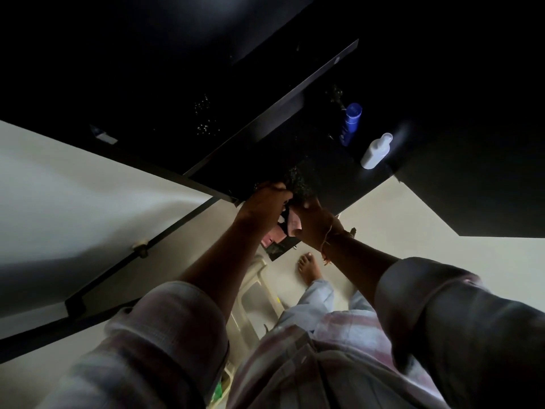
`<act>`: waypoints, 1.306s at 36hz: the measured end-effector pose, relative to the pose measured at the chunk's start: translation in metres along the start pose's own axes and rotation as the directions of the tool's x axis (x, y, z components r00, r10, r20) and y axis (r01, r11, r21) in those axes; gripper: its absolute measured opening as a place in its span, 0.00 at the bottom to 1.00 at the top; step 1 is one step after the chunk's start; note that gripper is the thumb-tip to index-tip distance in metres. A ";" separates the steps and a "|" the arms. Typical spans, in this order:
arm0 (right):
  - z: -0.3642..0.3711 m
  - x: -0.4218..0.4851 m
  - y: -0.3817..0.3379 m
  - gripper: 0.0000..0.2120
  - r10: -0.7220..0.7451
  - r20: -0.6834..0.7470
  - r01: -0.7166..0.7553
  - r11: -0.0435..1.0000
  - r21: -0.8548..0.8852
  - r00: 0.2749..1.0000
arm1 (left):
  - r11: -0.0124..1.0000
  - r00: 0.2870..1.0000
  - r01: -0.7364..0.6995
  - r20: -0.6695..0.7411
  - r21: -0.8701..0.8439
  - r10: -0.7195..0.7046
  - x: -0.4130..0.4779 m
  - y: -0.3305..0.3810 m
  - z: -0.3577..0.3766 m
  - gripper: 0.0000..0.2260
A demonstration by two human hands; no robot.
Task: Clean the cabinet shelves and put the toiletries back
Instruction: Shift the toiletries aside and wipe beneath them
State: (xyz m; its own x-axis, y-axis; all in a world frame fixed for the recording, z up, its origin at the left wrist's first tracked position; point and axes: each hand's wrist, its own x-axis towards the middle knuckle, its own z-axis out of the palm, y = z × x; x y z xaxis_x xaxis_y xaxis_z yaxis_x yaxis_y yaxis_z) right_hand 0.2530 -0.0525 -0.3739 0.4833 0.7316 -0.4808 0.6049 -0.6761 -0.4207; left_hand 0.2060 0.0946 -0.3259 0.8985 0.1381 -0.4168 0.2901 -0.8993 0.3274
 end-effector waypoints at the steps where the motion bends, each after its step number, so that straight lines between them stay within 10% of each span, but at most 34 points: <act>1: 0.000 0.001 0.000 0.33 -0.001 0.004 0.001 1.000 -0.014 1.000 | 1.000 1.000 0.000 0.003 0.005 0.000 0.000 0.000 0.001 0.14; 30: -0.020 0.015 0.001 0.13 0.336 0.166 -0.373 0.776 0.508 0.927 | 0.998 0.998 0.034 -0.060 0.056 -0.031 0.012 -0.008 0.008 0.10; 41: -0.049 -0.007 0.051 0.04 0.561 0.211 -0.249 -0.008 0.968 0.801 | 0.999 0.968 0.000 -0.250 -0.038 -0.010 0.059 0.030 -0.013 0.10; 47: -0.046 -0.014 0.094 0.11 0.682 0.264 -0.193 -0.181 0.964 0.682 | 0.986 0.949 0.054 -0.300 -0.157 -0.100 0.099 0.050 -0.018 0.11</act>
State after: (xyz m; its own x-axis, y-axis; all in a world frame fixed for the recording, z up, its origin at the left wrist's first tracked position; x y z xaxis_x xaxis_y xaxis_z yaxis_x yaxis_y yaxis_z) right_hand 0.3320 -0.1222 -0.3715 0.5749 0.0143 -0.8181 -0.8129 -0.1037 -0.5731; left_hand 0.3159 0.0706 -0.3356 0.9223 0.3452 -0.1735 0.3863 -0.8144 0.4330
